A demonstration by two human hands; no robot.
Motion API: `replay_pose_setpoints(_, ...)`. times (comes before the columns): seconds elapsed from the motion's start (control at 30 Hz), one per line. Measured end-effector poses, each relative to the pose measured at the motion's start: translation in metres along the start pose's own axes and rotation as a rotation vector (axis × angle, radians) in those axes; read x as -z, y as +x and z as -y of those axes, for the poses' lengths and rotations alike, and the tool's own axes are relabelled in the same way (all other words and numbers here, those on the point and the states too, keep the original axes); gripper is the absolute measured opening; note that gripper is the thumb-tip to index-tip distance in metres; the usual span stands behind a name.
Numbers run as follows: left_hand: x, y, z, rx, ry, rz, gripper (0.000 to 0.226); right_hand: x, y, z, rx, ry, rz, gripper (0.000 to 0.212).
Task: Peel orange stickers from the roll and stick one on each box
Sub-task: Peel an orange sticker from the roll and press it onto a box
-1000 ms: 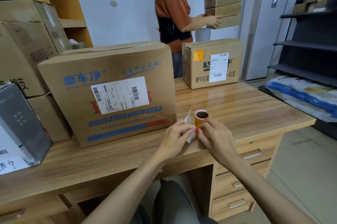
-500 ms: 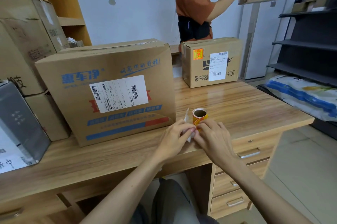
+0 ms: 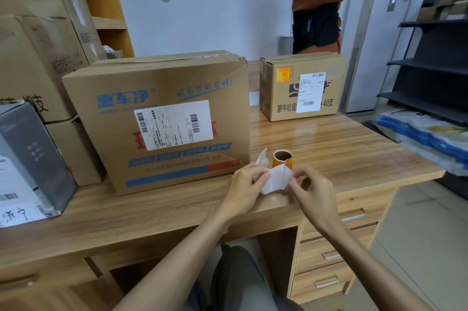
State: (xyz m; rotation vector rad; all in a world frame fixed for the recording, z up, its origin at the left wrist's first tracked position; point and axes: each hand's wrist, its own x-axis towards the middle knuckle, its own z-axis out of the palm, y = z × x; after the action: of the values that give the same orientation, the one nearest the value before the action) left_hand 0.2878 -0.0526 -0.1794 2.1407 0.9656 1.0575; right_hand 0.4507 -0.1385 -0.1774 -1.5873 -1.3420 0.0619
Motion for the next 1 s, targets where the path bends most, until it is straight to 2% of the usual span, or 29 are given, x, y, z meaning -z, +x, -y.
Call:
replay_pose_setpoints(0.17,0.001,0.0,-0.003,0.026,-0.001,0.021,0.019,0.025,-0.001,-0.008,-0.135,0.088,-0.019,0.015)
replay_pose_setpoints(0.4,0.004,0.0,-0.006,0.024,-0.003,0.007,0.019,0.063,0.004,-0.005,-0.212,0.116,-0.095,0.011)
replay_pose_setpoints(0.5,0.005,0.0,-0.009,0.008,-0.012,-0.001,0.038,0.071,0.008,0.004,-0.183,0.074,-0.145,0.012)
replay_pose_setpoints(0.6,0.014,-0.003,-0.015,-0.044,0.159,-0.046,0.048,0.067,0.011,0.018,-0.055,-0.018,-0.182,0.018)
replay_pose_setpoints(0.67,0.026,-0.004,-0.024,-0.088,0.226,-0.136,0.035,0.057,0.012,0.03,0.045,-0.082,-0.19,0.017)
replay_pose_setpoints(0.73,0.04,-0.005,-0.036,-0.077,0.161,-0.196,0.021,0.043,0.014,0.043,0.168,-0.154,-0.177,0.015)
replay_pose_setpoints(0.9,0.076,-0.009,-0.063,0.105,-0.131,-0.277,0.032,0.002,0.018,0.08,0.593,-0.385,-0.241,0.011)
replay_pose_setpoints(1.0,0.096,-0.017,-0.068,0.16,-0.203,-0.313,0.028,-0.023,0.015,0.102,0.765,-0.453,-0.292,0.014)
